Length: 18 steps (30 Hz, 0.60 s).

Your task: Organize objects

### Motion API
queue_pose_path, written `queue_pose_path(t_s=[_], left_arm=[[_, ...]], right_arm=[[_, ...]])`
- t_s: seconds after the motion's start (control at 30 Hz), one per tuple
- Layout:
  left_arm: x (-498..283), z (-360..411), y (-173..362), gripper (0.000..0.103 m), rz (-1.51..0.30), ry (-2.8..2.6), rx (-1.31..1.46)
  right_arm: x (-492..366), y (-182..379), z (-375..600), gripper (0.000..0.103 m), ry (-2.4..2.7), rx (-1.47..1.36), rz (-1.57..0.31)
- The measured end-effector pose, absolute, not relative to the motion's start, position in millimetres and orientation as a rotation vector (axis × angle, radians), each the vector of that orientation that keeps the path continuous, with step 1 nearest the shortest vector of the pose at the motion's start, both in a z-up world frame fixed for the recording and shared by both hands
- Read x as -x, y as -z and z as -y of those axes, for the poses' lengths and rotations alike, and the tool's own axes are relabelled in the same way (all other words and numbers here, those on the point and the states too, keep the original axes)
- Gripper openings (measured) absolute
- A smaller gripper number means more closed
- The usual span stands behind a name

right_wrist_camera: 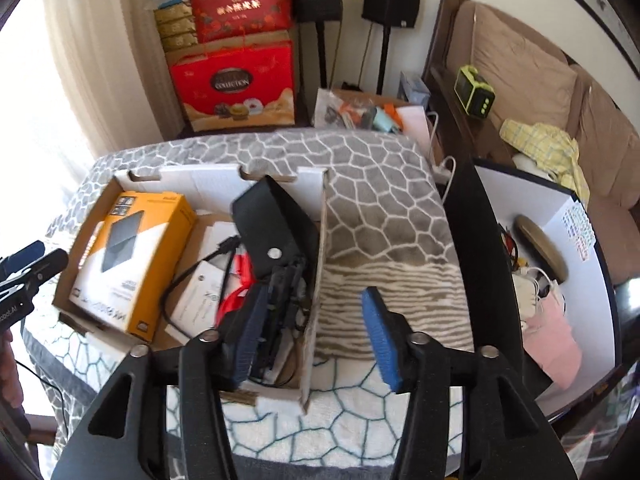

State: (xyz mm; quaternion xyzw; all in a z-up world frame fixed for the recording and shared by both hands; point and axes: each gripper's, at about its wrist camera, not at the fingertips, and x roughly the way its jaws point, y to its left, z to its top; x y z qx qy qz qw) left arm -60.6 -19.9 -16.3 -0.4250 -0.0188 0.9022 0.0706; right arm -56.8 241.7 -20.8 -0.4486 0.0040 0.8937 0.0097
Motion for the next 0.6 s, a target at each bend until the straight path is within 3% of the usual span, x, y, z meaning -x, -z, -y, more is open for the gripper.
queue_pose_path(t_s=[0.17,0.43,0.6], left_arm=[[43,8,2,0.083,0.040,-2.716,1.211],[15,8,-1,0.089,0.073,-2.725,1.166],[3,6,4,0.095,0.076,-2.732,1.178]], right_arm=[[45,19,-232,0.055,-2.831,1.383,-0.070],[16,19,-216,0.078,-2.852,1.273,-0.057],[5,24,-212,0.084,-2.842,1.260,-0.052]])
